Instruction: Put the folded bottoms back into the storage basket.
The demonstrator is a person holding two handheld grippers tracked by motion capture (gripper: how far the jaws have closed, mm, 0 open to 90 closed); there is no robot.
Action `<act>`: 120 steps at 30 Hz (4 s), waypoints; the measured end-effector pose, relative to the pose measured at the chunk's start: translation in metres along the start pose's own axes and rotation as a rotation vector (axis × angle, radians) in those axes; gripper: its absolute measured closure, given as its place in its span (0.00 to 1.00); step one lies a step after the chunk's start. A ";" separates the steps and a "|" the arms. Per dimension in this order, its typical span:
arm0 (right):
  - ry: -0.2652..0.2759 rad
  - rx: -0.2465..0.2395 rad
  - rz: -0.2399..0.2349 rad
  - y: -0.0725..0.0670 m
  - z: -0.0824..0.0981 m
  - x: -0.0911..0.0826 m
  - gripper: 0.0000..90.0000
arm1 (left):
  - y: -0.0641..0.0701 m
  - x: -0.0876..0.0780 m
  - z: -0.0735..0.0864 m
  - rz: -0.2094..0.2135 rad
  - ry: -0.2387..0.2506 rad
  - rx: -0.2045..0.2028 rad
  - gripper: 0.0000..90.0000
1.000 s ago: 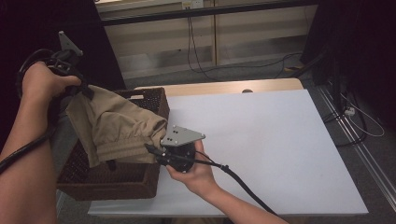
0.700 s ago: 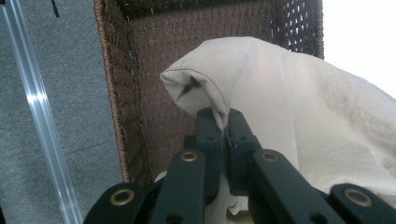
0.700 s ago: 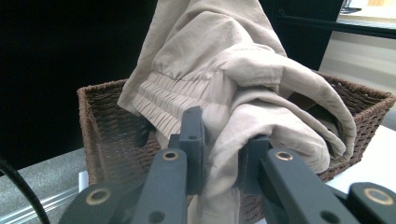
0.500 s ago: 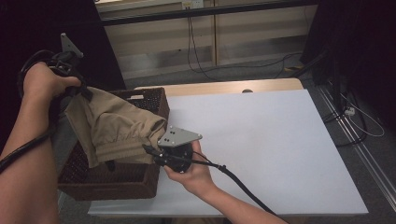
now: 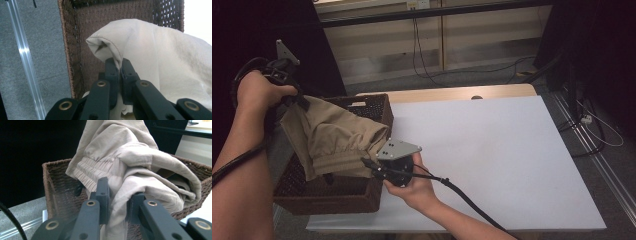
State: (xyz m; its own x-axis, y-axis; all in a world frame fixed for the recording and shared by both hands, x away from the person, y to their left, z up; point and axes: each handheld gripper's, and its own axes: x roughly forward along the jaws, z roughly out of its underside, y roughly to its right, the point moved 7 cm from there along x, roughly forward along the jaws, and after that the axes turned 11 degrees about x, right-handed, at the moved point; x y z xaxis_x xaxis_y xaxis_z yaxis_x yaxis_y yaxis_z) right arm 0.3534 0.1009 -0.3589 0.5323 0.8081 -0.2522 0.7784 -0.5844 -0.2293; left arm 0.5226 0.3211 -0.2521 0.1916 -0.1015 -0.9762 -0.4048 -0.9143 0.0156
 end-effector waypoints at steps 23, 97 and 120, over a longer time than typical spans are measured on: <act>-0.041 0.001 -0.004 -0.001 0.011 0.018 0.84 | -0.018 0.019 0.004 0.000 0.012 -0.038 0.96; -0.086 -0.022 0.123 0.063 0.017 -0.044 0.17 | 0.003 0.064 0.016 -0.073 0.273 0.153 0.19; -0.125 0.072 0.207 0.128 0.072 -0.125 0.17 | 0.073 0.077 0.020 0.031 0.509 0.265 0.18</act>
State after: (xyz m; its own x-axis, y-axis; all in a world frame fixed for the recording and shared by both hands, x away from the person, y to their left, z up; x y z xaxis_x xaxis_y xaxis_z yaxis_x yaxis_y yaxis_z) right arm 0.3622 -0.0804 -0.4243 0.6291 0.6579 -0.4140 0.6292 -0.7437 -0.2257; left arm 0.4900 0.2547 -0.3300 0.5554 -0.3629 -0.7482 -0.6152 -0.7847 -0.0762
